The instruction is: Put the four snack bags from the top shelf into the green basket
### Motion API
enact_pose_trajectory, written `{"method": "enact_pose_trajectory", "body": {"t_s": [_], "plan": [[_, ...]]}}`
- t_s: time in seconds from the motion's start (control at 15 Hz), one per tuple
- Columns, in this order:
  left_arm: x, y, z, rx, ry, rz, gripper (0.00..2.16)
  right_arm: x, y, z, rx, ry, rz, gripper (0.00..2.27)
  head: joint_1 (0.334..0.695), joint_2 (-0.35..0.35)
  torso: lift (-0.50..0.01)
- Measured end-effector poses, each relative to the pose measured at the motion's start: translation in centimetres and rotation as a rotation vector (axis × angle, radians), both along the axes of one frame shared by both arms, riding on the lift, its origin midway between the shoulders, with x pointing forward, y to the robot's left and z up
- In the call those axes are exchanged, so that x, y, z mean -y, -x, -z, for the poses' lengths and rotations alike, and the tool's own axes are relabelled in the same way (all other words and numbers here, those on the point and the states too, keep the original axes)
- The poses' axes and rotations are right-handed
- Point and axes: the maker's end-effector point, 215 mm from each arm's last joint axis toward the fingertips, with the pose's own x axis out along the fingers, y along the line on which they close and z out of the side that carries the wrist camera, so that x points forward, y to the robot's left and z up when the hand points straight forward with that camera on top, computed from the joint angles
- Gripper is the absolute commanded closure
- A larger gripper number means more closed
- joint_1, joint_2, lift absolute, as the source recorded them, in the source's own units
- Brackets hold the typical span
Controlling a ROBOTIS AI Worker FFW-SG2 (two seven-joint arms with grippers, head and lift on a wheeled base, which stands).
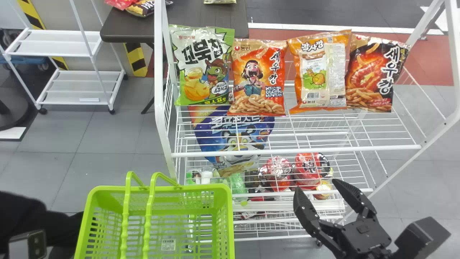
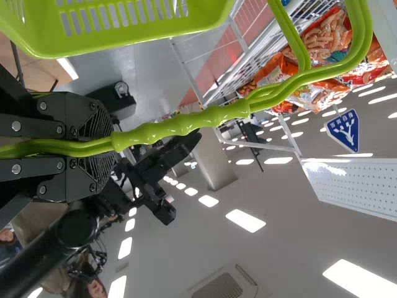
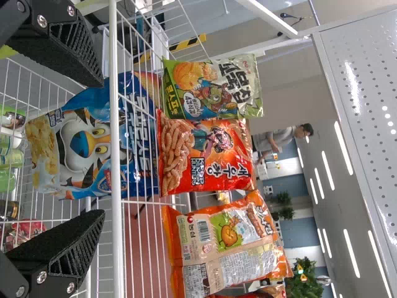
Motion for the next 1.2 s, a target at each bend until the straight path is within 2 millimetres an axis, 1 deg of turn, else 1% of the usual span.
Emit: {"method": "enact_pose_trajectory", "body": {"t_s": [0.6,0.73,0.87,1.0,1.2], "plan": [[-0.1,-0.3,0.2,-0.006,0.004,-0.004,2.15,-0.2,-0.3,0.1,0.001,-0.002,-0.003,0.08,0.695,-0.024,0.000],[-0.1,-0.3,0.2,-0.006,0.005,-0.005,2.15,-0.5,-0.4,0.2,0.001,-0.005,-0.004,0.08,0.695,-0.019,0.000],[-0.1,-0.4,0.2,-0.006,0.004,-0.004,2.15,-1.0,-1.0,-0.1,0.010,-0.012,-0.007,0.08,0.695,-0.011,0.000],[0.0,-0.4,0.2,-0.005,0.004,-0.002,2.15,-1.7,-2.8,-0.8,0.021,-0.018,-0.007,0.08,0.695,0.002,0.000],[0.0,-0.4,0.2,-0.011,0.004,-0.001,2.15,-3.7,-6.9,-2.1,0.033,-0.007,-0.011,0.08,0.695,0.038,0.000]]}}
